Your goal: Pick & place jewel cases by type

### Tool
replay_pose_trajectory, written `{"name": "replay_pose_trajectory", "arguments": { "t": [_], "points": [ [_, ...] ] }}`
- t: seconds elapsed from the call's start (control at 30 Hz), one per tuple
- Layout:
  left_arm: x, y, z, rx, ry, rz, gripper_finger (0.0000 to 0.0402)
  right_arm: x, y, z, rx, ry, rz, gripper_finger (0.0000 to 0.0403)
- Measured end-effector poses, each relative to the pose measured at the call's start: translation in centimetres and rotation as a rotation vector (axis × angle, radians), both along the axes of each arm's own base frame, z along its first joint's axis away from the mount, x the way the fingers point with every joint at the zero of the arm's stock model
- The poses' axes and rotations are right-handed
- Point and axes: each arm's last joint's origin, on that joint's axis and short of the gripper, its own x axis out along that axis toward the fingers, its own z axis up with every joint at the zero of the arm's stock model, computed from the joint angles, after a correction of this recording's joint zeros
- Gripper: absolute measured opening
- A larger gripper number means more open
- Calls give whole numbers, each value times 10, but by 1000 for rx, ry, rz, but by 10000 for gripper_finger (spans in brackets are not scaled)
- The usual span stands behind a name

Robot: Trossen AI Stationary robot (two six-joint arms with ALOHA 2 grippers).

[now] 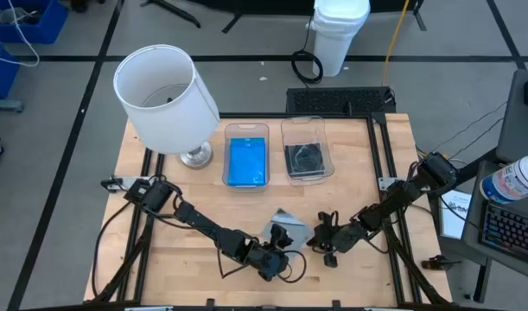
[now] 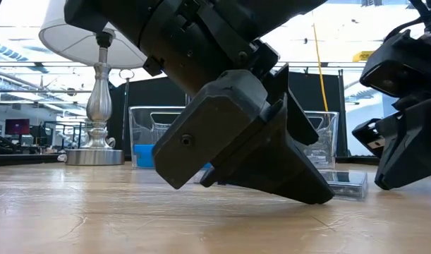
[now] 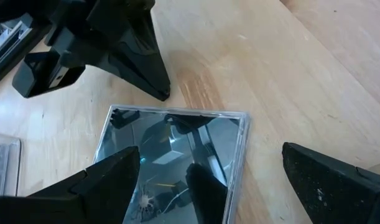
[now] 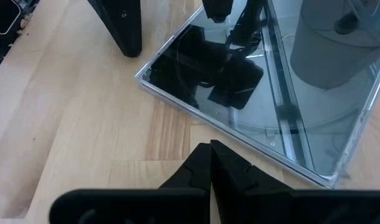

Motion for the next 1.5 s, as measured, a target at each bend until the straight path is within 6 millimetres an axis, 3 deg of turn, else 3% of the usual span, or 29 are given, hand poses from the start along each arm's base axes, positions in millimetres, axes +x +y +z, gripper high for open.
{"name": "replay_pose_trajectory", "arguments": {
  "t": [0.27,0.57,0.8,0.9,1.07,1.3,1.5],
  "points": [
    [0,0,0,-18,-9,24,392,-1,2,1,8,-8,8,0],
    [-9,-10,5,154,-45,74,392,1,0,1,34,-10,-35,0],
    [-35,-34,56,86,-107,68,392,2,0,2,77,-7,-43,0],
    [-40,-36,63,2,-84,62,392,3,1,3,78,-27,-29,0],
    [-50,-35,57,-2,5,103,392,8,2,0,77,-39,-31,0],
    [-50,-30,54,0,41,118,392,36,5,-11,71,-122,20,0],
    [-50,-28,53,-3,53,127,392,47,18,4,-8,-44,106,0]
  ]
}}
